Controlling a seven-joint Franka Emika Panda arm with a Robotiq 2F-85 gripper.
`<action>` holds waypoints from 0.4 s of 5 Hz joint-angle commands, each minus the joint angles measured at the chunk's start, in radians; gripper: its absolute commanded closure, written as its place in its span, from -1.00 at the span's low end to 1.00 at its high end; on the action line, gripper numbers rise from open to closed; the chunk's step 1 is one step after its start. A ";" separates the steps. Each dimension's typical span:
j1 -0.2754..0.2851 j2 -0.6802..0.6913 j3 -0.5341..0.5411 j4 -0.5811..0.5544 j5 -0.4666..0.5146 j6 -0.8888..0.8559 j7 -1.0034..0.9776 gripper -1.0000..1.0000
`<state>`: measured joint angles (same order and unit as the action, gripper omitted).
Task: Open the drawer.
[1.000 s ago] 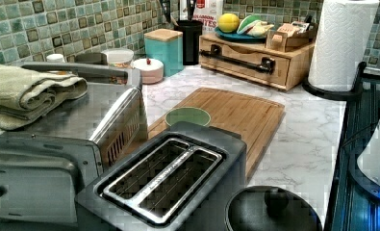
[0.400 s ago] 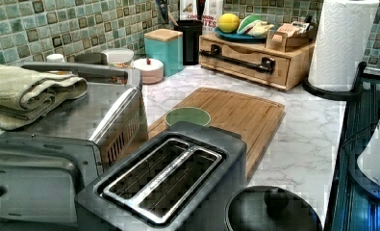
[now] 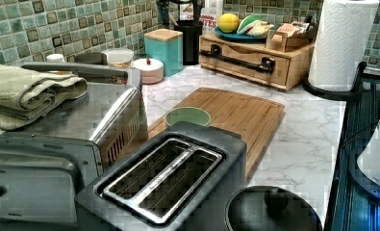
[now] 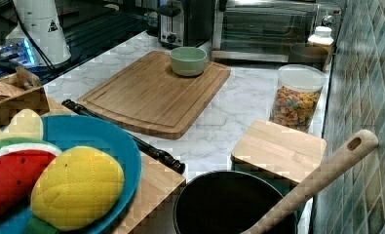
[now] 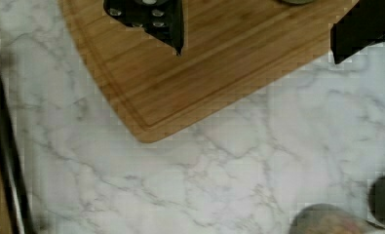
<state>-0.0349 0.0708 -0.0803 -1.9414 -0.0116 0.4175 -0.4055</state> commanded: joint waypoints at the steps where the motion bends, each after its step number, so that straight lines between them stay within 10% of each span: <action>1: -0.061 0.016 -0.108 -0.038 -0.159 0.098 -0.223 -1.00; 2: -0.076 0.029 -0.132 -0.072 -0.190 0.183 -0.293 -1.00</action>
<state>-0.0779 0.1002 -0.1971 -1.9834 -0.1918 0.5835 -0.5942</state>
